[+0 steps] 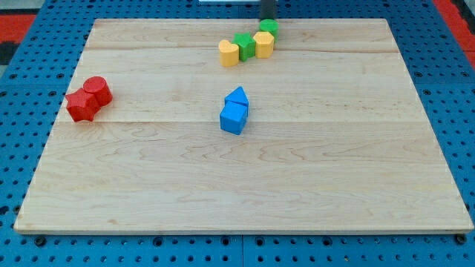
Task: Move the green blocks right to the blue cube
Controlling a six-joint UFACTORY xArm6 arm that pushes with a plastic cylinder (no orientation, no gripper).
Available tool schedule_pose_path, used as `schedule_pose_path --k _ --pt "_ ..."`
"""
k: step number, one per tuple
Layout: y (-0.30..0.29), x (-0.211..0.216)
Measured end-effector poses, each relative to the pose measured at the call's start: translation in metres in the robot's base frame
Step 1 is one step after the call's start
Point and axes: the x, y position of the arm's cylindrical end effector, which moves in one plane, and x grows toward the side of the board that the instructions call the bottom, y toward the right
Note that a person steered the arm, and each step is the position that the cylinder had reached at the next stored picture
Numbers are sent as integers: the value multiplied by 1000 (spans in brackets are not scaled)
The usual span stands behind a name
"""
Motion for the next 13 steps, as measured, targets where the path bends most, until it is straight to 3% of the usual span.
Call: schedule_pose_path --k 1,2,4,5,6,7,11,12,13 --pt "79 -1" --pt "37 0" --pt "-49 41" --pt "-59 30" --pt "-32 6" --pt "-102 12" --pt "-83 56" --pt "-56 56" --pt "-51 84"
